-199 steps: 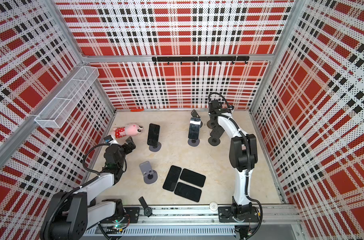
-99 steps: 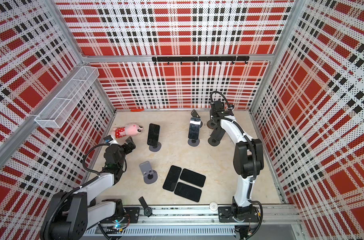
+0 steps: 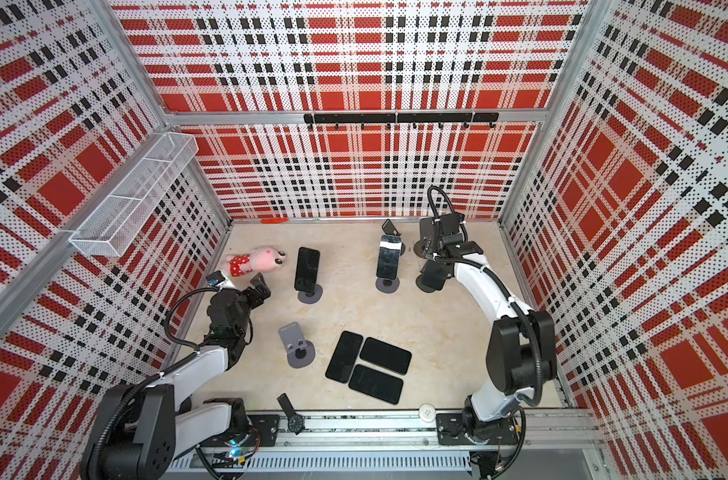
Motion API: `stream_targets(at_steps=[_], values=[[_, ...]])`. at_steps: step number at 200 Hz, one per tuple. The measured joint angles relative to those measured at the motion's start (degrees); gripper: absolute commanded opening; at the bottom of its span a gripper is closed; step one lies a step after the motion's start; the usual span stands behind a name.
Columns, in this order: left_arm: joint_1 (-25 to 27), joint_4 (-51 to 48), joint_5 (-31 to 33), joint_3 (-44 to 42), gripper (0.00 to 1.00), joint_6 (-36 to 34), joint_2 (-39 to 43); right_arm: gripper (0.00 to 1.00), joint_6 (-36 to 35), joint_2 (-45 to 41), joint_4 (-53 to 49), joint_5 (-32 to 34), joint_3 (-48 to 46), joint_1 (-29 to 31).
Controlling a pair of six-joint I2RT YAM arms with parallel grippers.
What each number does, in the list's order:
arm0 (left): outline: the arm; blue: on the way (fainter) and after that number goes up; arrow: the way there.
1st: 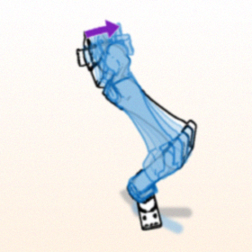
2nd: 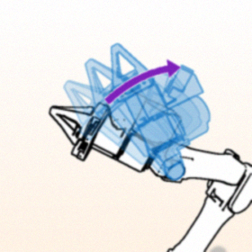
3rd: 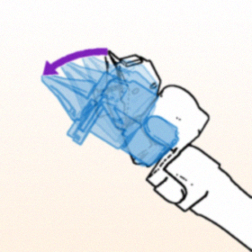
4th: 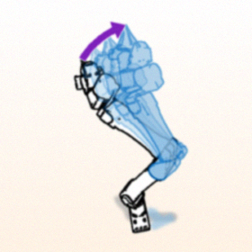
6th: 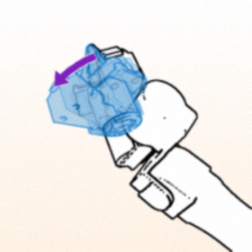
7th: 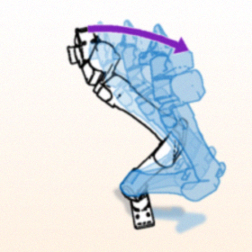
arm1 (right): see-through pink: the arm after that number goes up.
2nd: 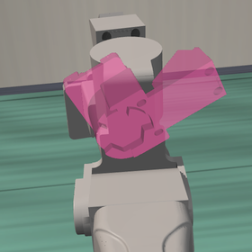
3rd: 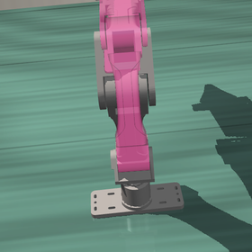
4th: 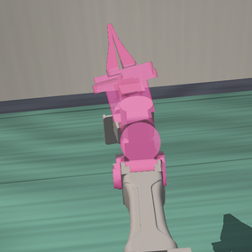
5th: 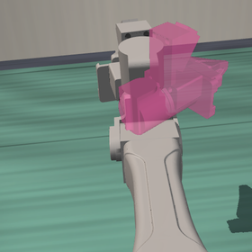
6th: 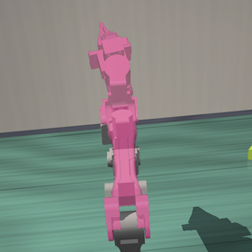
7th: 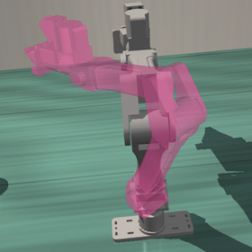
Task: Remove the phone from the phone stand
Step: 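Close the right gripper around the black phone on its stand, then lift the black phone off its stand and carry it toward the robot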
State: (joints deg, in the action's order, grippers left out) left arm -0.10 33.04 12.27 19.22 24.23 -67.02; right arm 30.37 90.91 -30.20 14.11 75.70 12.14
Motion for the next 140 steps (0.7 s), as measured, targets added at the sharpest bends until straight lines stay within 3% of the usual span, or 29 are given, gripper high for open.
stream_targets(at_steps=[53,83,140], values=[[-0.3,0.0,0.0,0.0,0.98,0.0,0.0,0.69,-7.0,-6.4,4.1,-7.6,-8.7,2.1],[-0.3,0.0,0.0,0.0,0.98,0.0,0.0,0.70,-11.9,-6.1,4.0,-8.3,-9.4,7.5],[-0.5,0.0,0.0,0.0,0.98,0.1,0.6,0.68,-22.0,-1.2,4.3,-15.4,-9.8,16.2]])
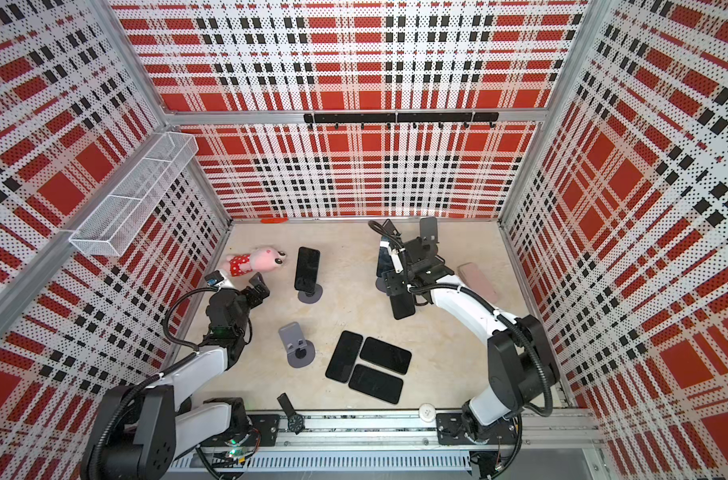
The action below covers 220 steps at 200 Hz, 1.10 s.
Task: Remove the phone from the phone stand
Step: 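Lift the black phone off its stand and carry it toward the robot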
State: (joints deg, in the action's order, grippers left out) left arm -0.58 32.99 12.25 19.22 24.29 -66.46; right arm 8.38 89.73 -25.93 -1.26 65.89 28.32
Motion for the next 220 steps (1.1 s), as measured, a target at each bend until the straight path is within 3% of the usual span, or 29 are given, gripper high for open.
stream_targets(at_steps=[54,166,220], values=[[-0.2,0.0,-0.1,0.0,0.98,0.6,0.1,0.64,-9.2,2.9,-0.9,-5.2,-0.2,3.0],[-0.6,0.0,0.2,-0.1,0.98,1.4,0.9,0.67,-25.4,3.8,-2.5,-7.1,-4.7,6.8],[-1.0,0.0,0.2,-0.1,0.98,1.5,0.9,0.65,-28.9,11.3,-8.6,-7.5,-1.0,6.8]])
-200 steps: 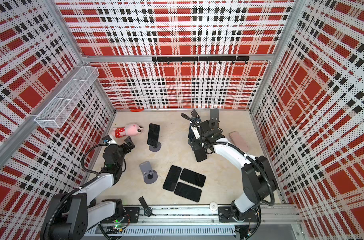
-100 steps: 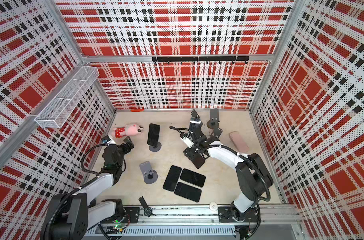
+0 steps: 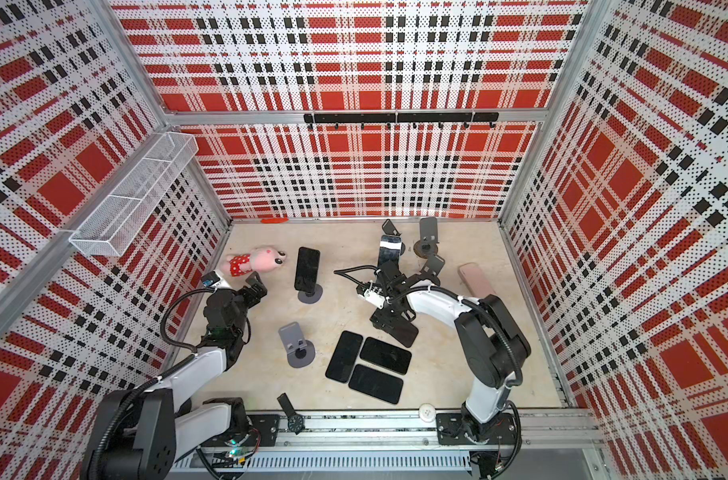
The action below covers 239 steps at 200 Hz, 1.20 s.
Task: Remove the phone from the phone stand
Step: 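Lift the black phone off its stand and carry it toward the robot, then lower the black phone flat beside the blue-framed phone with the right gripper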
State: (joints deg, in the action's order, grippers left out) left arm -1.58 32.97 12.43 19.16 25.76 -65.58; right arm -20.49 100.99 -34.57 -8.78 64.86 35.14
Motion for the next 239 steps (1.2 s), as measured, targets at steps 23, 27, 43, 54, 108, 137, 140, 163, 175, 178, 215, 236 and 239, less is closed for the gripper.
stream_targets(at_steps=[23,27,43,54,108,137,140,163,175,178,215,236,239], values=[[-0.2,0.0,0.0,-0.1,0.98,0.1,0.0,0.66,-0.5,1.7,-1.0,0.1,0.3,0.0],[-0.2,0.0,0.0,-0.1,0.98,0.2,0.1,0.66,-0.6,1.8,-1.2,0.0,0.3,0.0],[-0.4,0.0,0.0,-0.4,0.98,0.4,0.3,0.66,-0.9,2.3,-1.5,0.1,0.3,0.0],[-0.4,0.0,0.0,-0.5,0.98,0.5,0.3,0.67,-1.0,2.6,-1.6,0.3,0.4,0.0],[-0.8,0.0,-0.1,-0.5,0.98,0.8,0.4,0.68,-1.2,5.8,-3.0,1.4,3.0,1.2],[-1.0,0.0,-0.2,-0.5,0.98,1.0,0.4,0.69,-1.6,6.4,-2.9,1.5,3.8,2.2],[-1.1,0.0,-0.2,-0.5,0.98,1.0,0.4,0.69,-1.7,6.4,-2.9,1.5,3.9,2.3],[-1.2,0.0,-0.4,-0.5,0.98,1.0,0.4,0.69,-2.4,7.7,-3.4,2.1,5.3,3.1],[-1.4,0.0,-0.4,-0.5,0.98,1.0,0.4,0.69,-2.6,8.4,-3.8,2.4,6.3,3.3],[-1.4,0.0,-0.4,-0.5,0.98,1.0,0.4,0.69,-2.7,8.5,-3.9,2.5,6.5,3.4],[-1.4,0.0,-0.4,-0.6,0.98,1.1,0.4,0.73,-3.3,10.0,-5.2,3.5,8.5,3.4],[-1.5,0.0,-0.5,-0.9,0.98,1.1,0.4,0.74,-3.5,10.0,-5.3,3.6,8.6,3.4],[-1.6,0.0,-0.5,-0.9,0.98,1.1,0.4,0.74,-3.6,10.0,-5.3,3.5,8.6,3.4]])
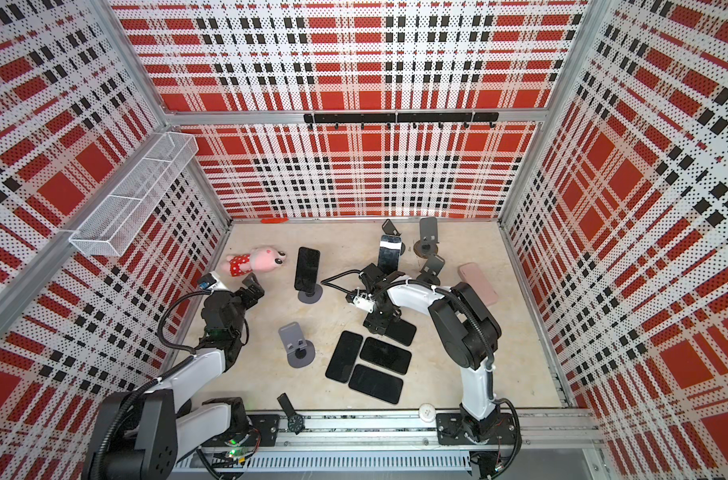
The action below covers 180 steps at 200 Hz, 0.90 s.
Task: Remove the phone from the phone stand
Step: 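Lower the black phone flat beside the blue-framed phone with the right gripper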
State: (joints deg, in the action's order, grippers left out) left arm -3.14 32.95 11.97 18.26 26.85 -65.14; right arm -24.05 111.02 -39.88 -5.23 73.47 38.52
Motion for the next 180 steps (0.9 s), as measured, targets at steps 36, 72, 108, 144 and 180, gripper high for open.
stream_targets(at_steps=[36,72,108,144,180], values=[[-0.1,0.0,-0.1,0.0,0.98,0.2,0.0,0.74,-0.4,0.0,-0.2,-0.2,0.0,0.0],[-0.5,0.0,-0.4,-0.1,0.98,0.2,0.0,0.75,-0.7,0.0,-0.5,-0.3,0.1,0.0],[-0.7,0.0,-0.9,-0.1,0.98,0.4,0.0,0.75,-1.0,0.0,-0.8,-0.6,0.1,0.0],[-1.1,0.0,-1.1,-0.1,0.98,0.5,0.0,0.77,-1.5,0.0,-1.2,-1.3,0.2,-0.1],[-1.1,0.0,-1.2,-0.1,0.98,1.0,0.0,0.77,-1.8,0.0,-1.6,-1.7,0.3,-0.1]])
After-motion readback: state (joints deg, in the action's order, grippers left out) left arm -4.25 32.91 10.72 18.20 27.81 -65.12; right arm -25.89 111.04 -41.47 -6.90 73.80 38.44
